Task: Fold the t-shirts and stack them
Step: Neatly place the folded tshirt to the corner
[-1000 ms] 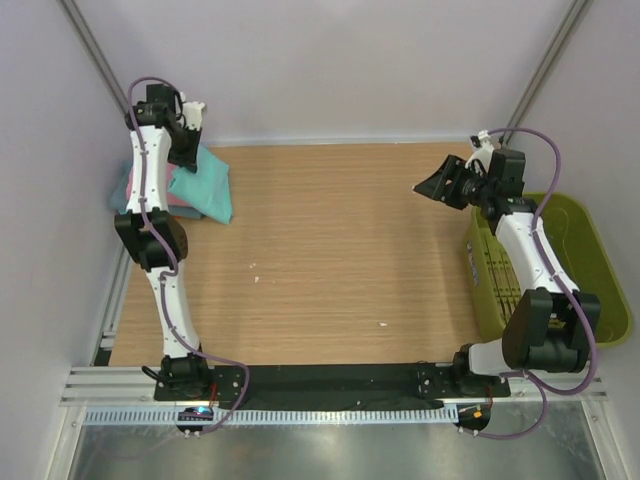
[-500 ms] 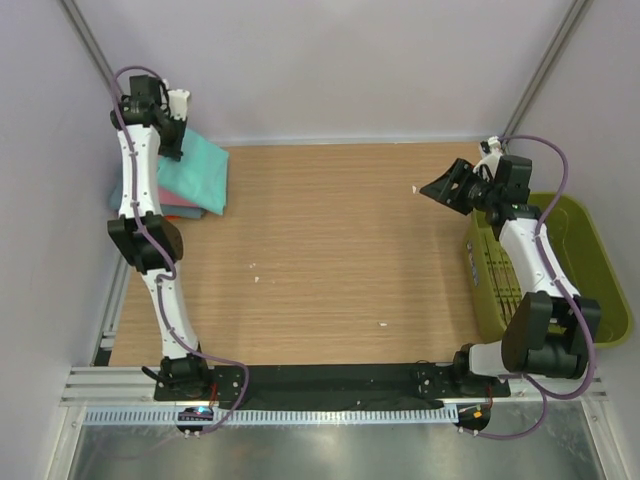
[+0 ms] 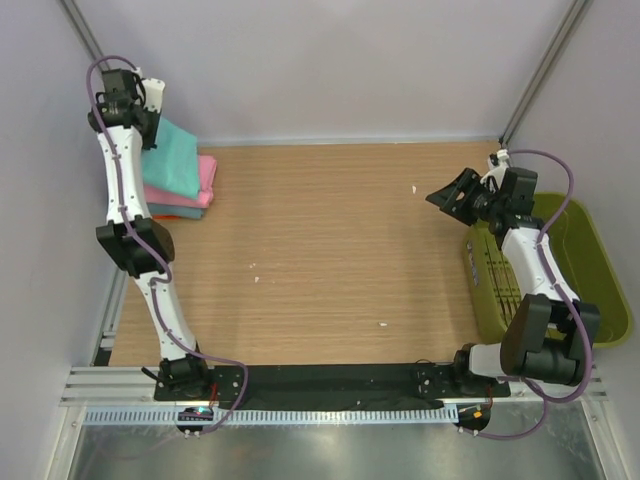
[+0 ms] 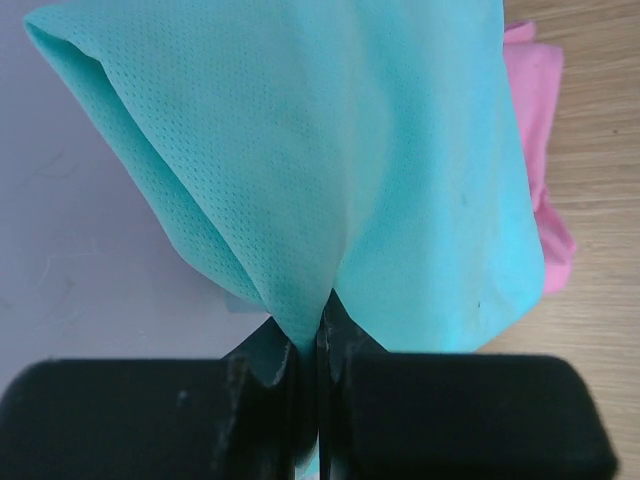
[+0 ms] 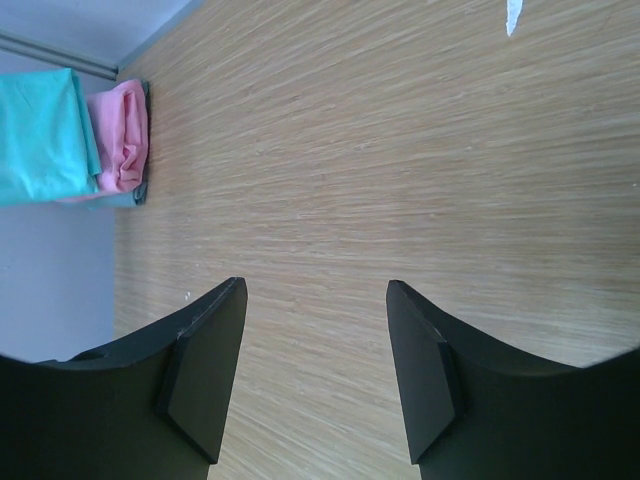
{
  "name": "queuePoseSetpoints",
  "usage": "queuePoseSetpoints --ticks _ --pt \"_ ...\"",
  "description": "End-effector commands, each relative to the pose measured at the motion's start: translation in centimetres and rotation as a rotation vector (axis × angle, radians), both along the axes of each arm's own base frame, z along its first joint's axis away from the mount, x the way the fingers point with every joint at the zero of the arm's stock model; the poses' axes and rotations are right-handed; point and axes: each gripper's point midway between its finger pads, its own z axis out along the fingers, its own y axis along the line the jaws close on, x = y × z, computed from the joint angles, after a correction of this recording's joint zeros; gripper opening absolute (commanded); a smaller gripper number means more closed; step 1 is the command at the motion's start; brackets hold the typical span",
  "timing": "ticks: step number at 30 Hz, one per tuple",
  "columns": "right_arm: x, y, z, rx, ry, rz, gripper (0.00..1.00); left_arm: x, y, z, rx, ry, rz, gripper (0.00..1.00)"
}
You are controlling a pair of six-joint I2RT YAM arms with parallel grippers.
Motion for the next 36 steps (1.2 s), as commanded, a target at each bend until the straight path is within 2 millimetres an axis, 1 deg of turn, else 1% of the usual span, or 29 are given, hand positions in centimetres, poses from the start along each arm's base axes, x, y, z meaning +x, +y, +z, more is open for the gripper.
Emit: queuePoseSetpoints --ticks 1,2,3,4,5,6,7,8,10,11,12,13,14,15,16,18,19,20,21,22,23,24,25,26,27,28,30,32,36 --pt "-0.2 -0.2 2.2 0.013 -0.079 -0.011 0.64 0.6 2.8 4.9 0.139 -0.133 0.045 0.00" --pt "-0.3 -0.3 2.0 0.015 -0.073 -0.017 0.64 0.4 4.0 4.6 0.187 -0.123 0.098 0.01" --pt "-0.5 -0.4 1.8 0.018 -0.068 -0.019 0.64 1.3 4.6 4.2 0.226 -0.146 0.140 0.48" --pt "-0.6 -0.4 1.9 0.018 -0.071 -0.021 0.64 1.4 5.2 4.7 0.301 -0.148 0.149 0.67" --pt "-0.7 -0.6 1.7 0.022 -0.065 -0.027 0.64 1.6 6.4 6.0 0.398 -0.177 0.212 0.82" --pt "-0.9 -0.6 1.6 0.023 -0.065 -0.029 0.64 2.1 5.5 5.7 0.441 -0.172 0.209 0.87" --pt "-1.0 -0.7 1.6 0.024 -0.066 -0.033 0.64 2.1 5.5 6.5 0.472 -0.194 0.233 0.90" --pt "-1.3 -0.9 1.4 0.029 -0.061 -0.042 0.64 1.9 5.2 7.7 0.476 -0.225 0.251 0.92" --pt "-1.6 -1.1 1.1 0.037 -0.056 -0.052 0.64 2.3 2.9 9.2 0.463 -0.286 0.254 0.94" --pt "-2.0 -1.1 0.9 0.041 -0.051 -0.057 0.64 1.8 1.9 10.8 0.450 -0.332 0.262 0.96" --pt "-2.2 -1.4 0.8 0.047 -0.049 -0.067 0.64 2.0 -0.3 12.0 0.451 -0.379 0.252 0.97" --pt "-2.4 -1.5 0.8 0.049 -0.048 -0.071 0.64 1.8 -1.2 11.3 0.456 -0.369 0.243 0.98" --pt "-2.6 -1.5 1.0 0.047 -0.059 -0.073 0.64 1.6 -4.7 13.3 0.439 -0.441 0.201 0.99" --pt "-2.8 -1.5 1.1 0.044 -0.065 -0.071 0.65 1.4 -6.2 13.4 0.428 -0.446 0.178 1.00" --pt "-2.9 -1.4 1.6 0.045 -0.082 -0.059 0.65 1.2 -9.2 12.5 0.394 -0.442 0.140 1.00" --pt "-3.2 -0.9 2.8 0.020 -0.135 -0.014 0.67 0.1 -11.8 12.7 0.332 -0.461 0.144 1.00" --pt "-3.1 -0.8 4.2 -0.005 -0.177 0.009 0.68 -0.7 -14.4 11.7 0.296 -0.430 0.107 1.00" --pt "-3.4 -0.8 4.3 -0.070 -0.194 0.046 0.69 -1.8 -15.9 12.3 0.206 -0.454 0.115 1.00" --pt "-3.4 -1.0 4.8 -0.107 -0.205 0.062 0.70 -2.1 -18.3 11.8 0.116 -0.442 0.033 1.00" --pt "-3.6 -1.3 6.1 -0.156 -0.210 0.070 0.72 -3.2 -20.2 11.2 0.059 -0.407 -0.017 1.00" --pt "-3.4 -2.1 6.6 -0.212 -0.218 0.042 0.79 -3.8 -21.7 11.2 -0.045 -0.408 -0.020 1.00" --pt "-3.4 -2.6 7.4 -0.253 -0.230 0.028 0.82 -4.8 -22.6 11.7 -0.100 -0.407 -0.045 1.00" --pt "-3.0 -3.3 9.3 -0.281 -0.249 -0.014 0.82 -5.6 -24.8 11.4 -0.175 -0.374 -0.116 1.00" --pt "-2.8 -5.3 9.0 -0.331 -0.188 -0.131 0.85 -6.2 -25.6 11.1 -0.217 -0.361 -0.129 1.00" --pt "-2.5 -5.9 9.2 -0.345 -0.149 -0.193 0.86 -6.9 -26.6 11.5 -0.287 -0.360 -0.151 1.00" --pt "-2.5 -7.0 10.4 -0.391 -0.118 -0.266 0.87 -7.3 -27.0 11.6 -0.312 -0.356 -0.161 1.00" --pt "-2.5 -9.7 11.1 -0.481 -0.079 -0.400 0.88 -7.7 -27.4 11.0 -0.340 -0.337 -0.153 1.00" --pt "-2.6 -10.4 12.5 -0.510 -0.107 -0.440 0.93 -8.1 -27.2 10.6 -0.348 -0.322 -0.143 0.99" --pt "-3.1 -9.3 14.0 -0.485 -0.151 -0.397 1.00 -8.7 -26.5 9.0 -0.313 -0.287 -0.129 1.00"
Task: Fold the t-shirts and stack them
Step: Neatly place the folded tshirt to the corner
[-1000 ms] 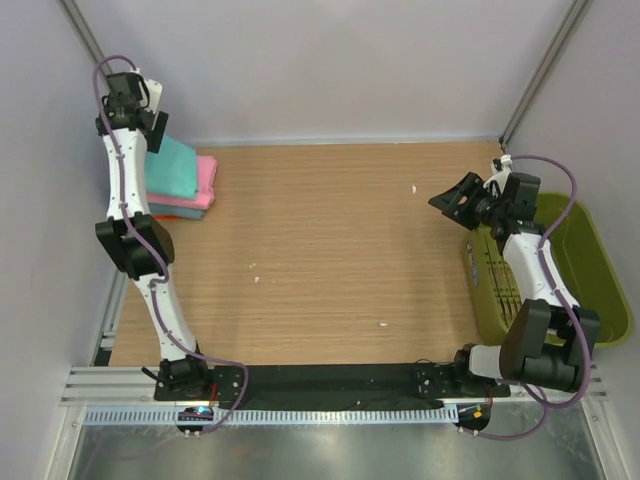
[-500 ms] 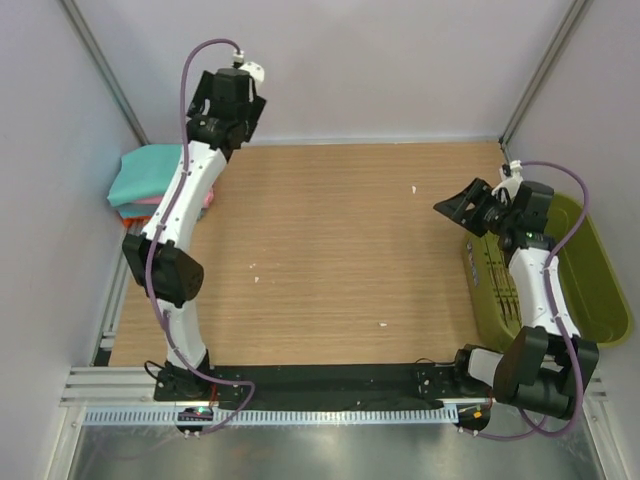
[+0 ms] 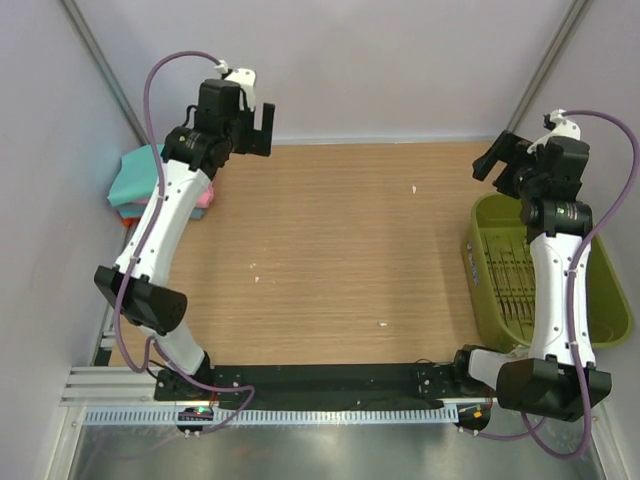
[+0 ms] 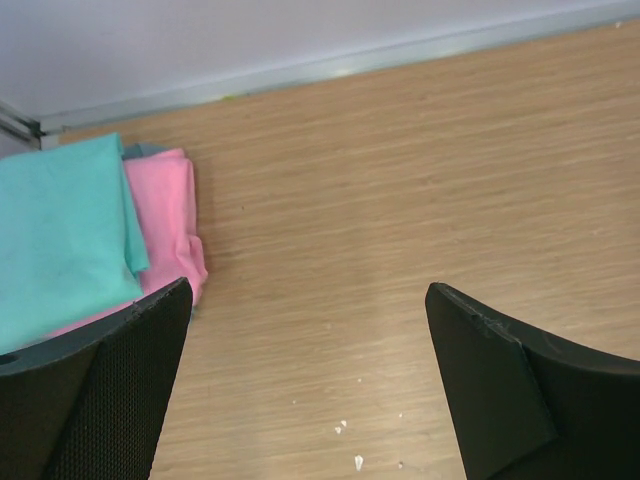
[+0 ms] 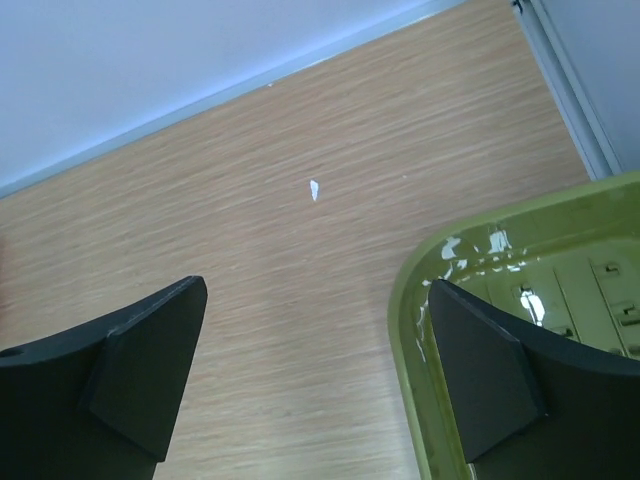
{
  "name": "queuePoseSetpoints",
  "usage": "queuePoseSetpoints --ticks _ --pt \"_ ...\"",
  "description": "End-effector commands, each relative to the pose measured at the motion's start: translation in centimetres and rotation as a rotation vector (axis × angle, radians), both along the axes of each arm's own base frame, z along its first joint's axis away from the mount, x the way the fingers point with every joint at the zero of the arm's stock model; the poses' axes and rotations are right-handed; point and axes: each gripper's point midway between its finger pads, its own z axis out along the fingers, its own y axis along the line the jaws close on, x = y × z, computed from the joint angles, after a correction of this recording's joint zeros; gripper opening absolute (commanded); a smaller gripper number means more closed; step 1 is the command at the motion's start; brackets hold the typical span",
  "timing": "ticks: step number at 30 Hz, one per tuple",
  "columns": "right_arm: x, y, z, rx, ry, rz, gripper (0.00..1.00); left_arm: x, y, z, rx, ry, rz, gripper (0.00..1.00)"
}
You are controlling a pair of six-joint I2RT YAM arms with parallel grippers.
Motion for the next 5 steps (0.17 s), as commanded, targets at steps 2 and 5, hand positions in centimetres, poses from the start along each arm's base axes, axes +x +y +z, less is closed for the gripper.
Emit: queuePoseSetpoints --ticks 2,5 --pt "-1.51 -0.32 1.03 -0.018 0.028 -0.029 1.00 -1.41 0.23 -1.17 -0.023 0.051 0.004 1.00" --pt "-1.60 0.39 1.15 0.000 0.025 -0.002 1.00 -2.09 0.39 -1.42 -0.021 0.059 0.001 1.00"
